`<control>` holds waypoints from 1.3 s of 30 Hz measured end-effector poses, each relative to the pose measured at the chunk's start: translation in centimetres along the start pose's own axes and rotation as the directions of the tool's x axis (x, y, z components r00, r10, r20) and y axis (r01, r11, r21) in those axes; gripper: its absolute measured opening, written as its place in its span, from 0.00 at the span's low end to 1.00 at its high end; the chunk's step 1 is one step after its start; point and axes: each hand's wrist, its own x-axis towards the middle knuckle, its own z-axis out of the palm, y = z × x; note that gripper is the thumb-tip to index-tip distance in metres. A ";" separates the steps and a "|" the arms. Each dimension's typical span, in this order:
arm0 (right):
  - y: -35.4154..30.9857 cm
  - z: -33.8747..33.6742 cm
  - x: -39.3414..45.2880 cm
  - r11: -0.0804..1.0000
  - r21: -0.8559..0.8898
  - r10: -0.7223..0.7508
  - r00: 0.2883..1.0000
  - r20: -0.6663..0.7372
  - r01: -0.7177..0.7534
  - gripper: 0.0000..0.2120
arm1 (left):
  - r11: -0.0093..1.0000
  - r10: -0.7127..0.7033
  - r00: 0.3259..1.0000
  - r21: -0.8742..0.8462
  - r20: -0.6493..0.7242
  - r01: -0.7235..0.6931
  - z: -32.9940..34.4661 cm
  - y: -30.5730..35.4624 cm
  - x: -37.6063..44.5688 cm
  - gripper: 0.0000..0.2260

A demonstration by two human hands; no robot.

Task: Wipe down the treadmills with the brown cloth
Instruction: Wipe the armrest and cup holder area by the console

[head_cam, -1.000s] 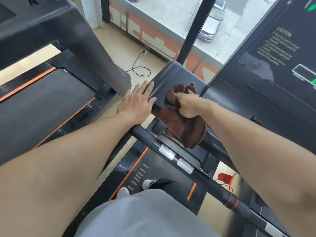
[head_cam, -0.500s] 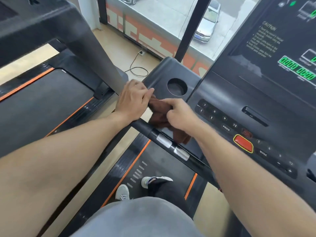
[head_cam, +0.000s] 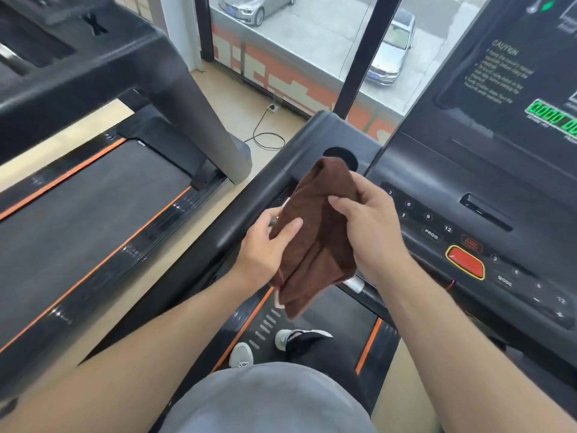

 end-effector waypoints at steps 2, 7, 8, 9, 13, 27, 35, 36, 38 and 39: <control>1.1 0.5 -0.7 0.958 -0.226 -0.204 0.972 -0.117 0.174 0.21 | 0.993 0.083 0.995 0.082 -0.045 -0.080 -0.2 0.6 -0.6 0.11; 4.6 2.1 -0.9 0.546 -0.738 -0.553 0.832 0.036 0.395 0.32 | 0.968 0.071 0.996 0.246 -0.057 -0.055 -1.6 0.2 -0.9 0.14; 5.7 2.3 0.0 0.410 -0.837 -0.422 0.889 0.177 0.362 0.33 | 0.915 0.038 0.997 0.403 -0.063 -0.010 -2.2 -0.7 -0.7 0.12; 6.9 2.5 0.8 0.336 -0.890 -0.174 0.949 0.262 0.307 0.36 | 0.836 0.011 0.997 0.547 -0.075 0.032 -2.6 -1.4 -0.6 0.09; 9.0 2.6 2.7 0.695 -0.709 0.179 0.926 0.331 0.119 0.23 | 0.733 -0.076 0.989 0.665 -0.125 0.141 -2.7 -2.5 -0.9 0.06; 9.5 -0.1 5.7 0.895 -0.197 0.438 0.875 0.208 -0.401 0.14 | 0.882 -0.235 0.953 0.371 -0.189 0.291 -2.0 -5.2 -1.2 0.12; 8.0 0.2 3.4 0.986 0.164 0.054 0.972 -0.228 -0.017 0.18 | 0.906 -0.207 0.935 0.304 -0.288 0.295 -1.7 -4.0 -2.6 0.14; 7.6 0.2 3.4 0.987 0.163 0.045 0.955 -0.293 0.004 0.18 | 0.912 -0.211 0.934 0.286 -0.288 0.294 -1.7 -3.6 -2.9 0.14; 6.6 0.1 3.2 0.992 0.107 -0.017 0.919 -0.393 0.064 0.17 | 0.932 -0.209 0.941 0.238 -0.266 0.274 -1.4 -2.5 -3.4 0.16; 6.2 0.0 3.1 0.992 0.074 -0.060 0.906 -0.419 0.100 0.17 | 0.940 -0.212 0.945 0.213 -0.251 0.267 -1.2 -1.8 -3.6 0.18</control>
